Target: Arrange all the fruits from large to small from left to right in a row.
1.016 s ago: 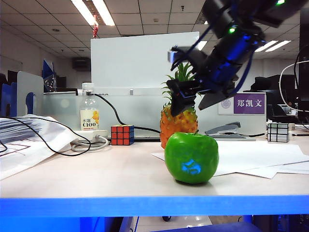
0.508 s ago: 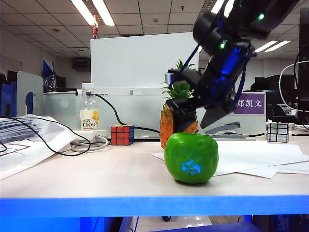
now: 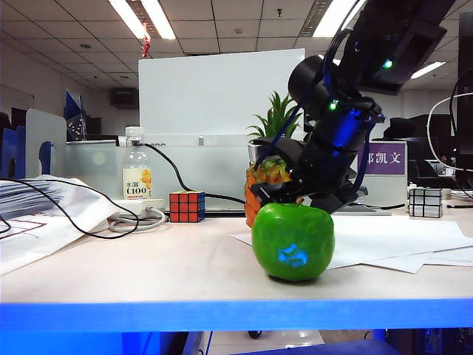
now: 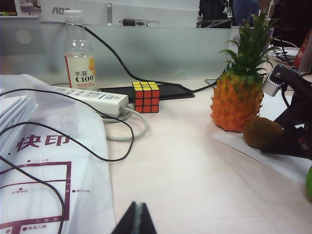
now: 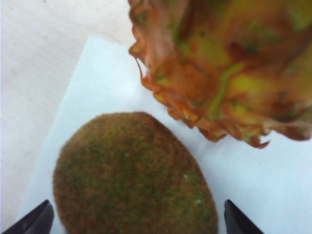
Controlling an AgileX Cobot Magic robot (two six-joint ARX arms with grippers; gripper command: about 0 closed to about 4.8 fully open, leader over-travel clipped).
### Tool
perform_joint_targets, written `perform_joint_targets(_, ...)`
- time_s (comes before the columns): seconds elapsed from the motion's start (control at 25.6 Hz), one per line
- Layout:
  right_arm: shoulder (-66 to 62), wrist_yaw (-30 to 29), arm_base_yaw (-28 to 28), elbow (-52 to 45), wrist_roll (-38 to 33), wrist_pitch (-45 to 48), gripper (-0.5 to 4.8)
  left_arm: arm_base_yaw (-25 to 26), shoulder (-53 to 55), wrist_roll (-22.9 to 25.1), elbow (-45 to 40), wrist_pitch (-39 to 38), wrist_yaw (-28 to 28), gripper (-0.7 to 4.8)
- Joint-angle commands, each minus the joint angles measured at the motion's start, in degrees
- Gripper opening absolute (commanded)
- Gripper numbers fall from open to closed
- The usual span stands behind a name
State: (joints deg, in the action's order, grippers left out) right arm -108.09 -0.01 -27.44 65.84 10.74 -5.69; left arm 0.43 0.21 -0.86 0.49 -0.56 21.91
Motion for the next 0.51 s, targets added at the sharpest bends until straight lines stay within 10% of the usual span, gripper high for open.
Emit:
perform_joint_targets(0.04, -0.2, -0.2, 0.0, 0.2, -0.4, 1.6, 4.79, 0.0, -0.1, 0.4, 0.0, 1.1, 0.2, -0.05)
perform_joint_targets(0.31, -0.2, -0.2, -0.1, 0.2, -0.7, 3.4, 4.63, 0.0, -0.1, 0.4, 0.0, 1.1, 0.2, -0.05)
perform_joint_targets(0.51, -0.2, -0.4, -0.1, 0.2, -0.7, 4.2, 1.67, 0.0, -0.1, 0.4, 0.0, 1.1, 0.2, -0.05)
